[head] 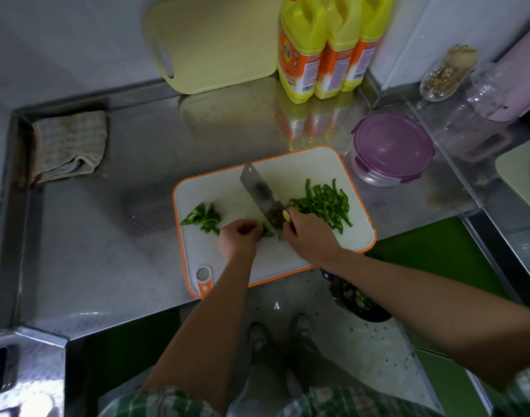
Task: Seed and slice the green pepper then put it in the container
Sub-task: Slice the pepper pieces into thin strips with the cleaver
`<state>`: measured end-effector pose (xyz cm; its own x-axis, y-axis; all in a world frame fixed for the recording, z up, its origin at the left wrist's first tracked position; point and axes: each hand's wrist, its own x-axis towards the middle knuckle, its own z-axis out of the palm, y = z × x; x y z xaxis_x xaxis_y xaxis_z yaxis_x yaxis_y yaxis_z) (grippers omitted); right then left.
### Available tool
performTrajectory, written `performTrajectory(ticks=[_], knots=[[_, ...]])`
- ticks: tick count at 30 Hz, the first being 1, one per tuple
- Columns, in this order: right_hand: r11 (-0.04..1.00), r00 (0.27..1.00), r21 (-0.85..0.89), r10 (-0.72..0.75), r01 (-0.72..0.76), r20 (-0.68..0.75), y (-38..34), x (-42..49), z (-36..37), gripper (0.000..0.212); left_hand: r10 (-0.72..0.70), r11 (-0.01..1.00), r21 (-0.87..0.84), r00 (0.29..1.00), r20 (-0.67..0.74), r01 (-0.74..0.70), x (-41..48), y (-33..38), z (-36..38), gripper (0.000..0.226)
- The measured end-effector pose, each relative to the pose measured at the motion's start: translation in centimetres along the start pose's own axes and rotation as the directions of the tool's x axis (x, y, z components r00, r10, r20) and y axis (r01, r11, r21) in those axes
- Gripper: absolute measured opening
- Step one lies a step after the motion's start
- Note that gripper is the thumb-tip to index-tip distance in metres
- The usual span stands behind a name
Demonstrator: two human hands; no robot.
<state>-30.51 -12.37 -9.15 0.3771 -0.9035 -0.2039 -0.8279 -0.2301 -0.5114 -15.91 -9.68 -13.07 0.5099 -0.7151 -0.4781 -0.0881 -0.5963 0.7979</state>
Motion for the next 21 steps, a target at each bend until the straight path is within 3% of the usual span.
performTrajectory(ticks=[4, 9, 14, 21], knots=[[0.998, 0.999, -0.05, -0.023, 0.026, 0.048, -0.4, -0.3, -0.2, 0.016, -0.001, 0.997, 0.082, 0.999, -0.05, 0.005, -0.1, 0.7, 0.2, 0.011], [0.998, 0.997, -0.059, -0.006, 0.01, 0.073, -0.7, -0.1, -0.3, 0.021, 0.017, 0.987, 0.159, 0.997, -0.069, -0.006, -0.1, 0.9, 0.2, 0.017], [0.996, 0.995, -0.08, 0.034, -0.026, 0.099, -1.6, 0.2, 0.1, 0.013, 0.095, 0.966, 0.248, 0.994, -0.058, -0.078, 0.0, 0.9, 0.2, 0.015], [0.998, 0.997, -0.036, 0.05, -0.048, 0.064, -1.3, 0.6, 1.5, 0.022, 0.185, 0.938, 0.303, 0.982, -0.033, -0.166, 0.0, 0.8, 0.1, 0.014]])
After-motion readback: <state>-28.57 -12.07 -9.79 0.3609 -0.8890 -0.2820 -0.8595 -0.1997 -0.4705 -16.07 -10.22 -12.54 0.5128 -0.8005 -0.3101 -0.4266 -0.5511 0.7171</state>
